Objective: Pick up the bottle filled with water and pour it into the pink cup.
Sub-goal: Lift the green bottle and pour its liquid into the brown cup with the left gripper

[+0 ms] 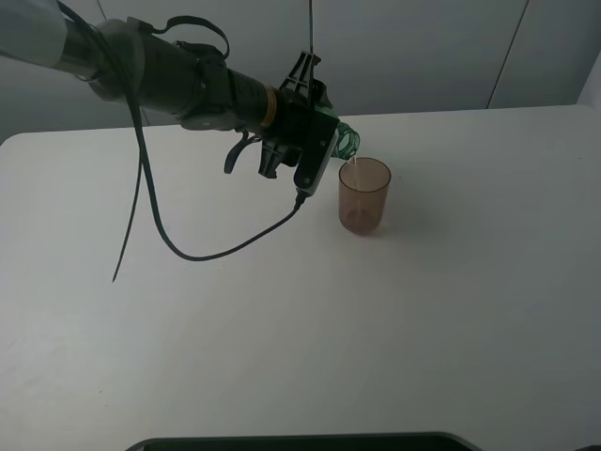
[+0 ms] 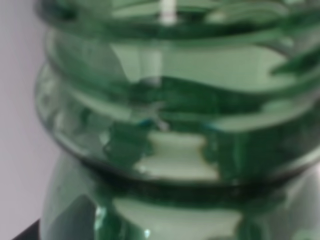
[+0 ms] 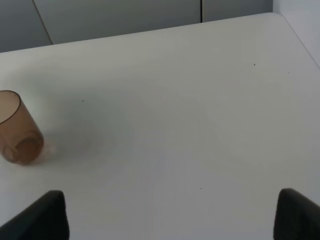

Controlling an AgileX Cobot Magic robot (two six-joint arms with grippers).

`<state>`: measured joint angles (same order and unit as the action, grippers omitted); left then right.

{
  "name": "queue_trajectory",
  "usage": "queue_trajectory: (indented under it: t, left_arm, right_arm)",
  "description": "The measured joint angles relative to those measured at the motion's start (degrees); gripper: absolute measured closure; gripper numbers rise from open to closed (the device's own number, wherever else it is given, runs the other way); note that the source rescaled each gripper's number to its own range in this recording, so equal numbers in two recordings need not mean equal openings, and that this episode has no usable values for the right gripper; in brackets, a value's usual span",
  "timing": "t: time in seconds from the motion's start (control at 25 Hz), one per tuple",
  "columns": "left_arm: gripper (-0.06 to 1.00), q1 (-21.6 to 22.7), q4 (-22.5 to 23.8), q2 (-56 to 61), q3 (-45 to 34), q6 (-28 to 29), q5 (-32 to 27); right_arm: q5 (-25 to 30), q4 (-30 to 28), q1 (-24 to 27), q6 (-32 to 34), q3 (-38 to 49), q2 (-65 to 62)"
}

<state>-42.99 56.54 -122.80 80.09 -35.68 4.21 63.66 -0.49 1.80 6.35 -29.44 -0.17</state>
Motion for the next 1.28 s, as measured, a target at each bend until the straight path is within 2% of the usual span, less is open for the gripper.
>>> queue_trajectory:
  t: [1.28]
  left_arm:
    - [0.92,0.00,0.87,0.00,0.69,-2.86,-1.34]
  right_arm:
    - [0.00,0.00,0.00,0.00,0.00,0.00]
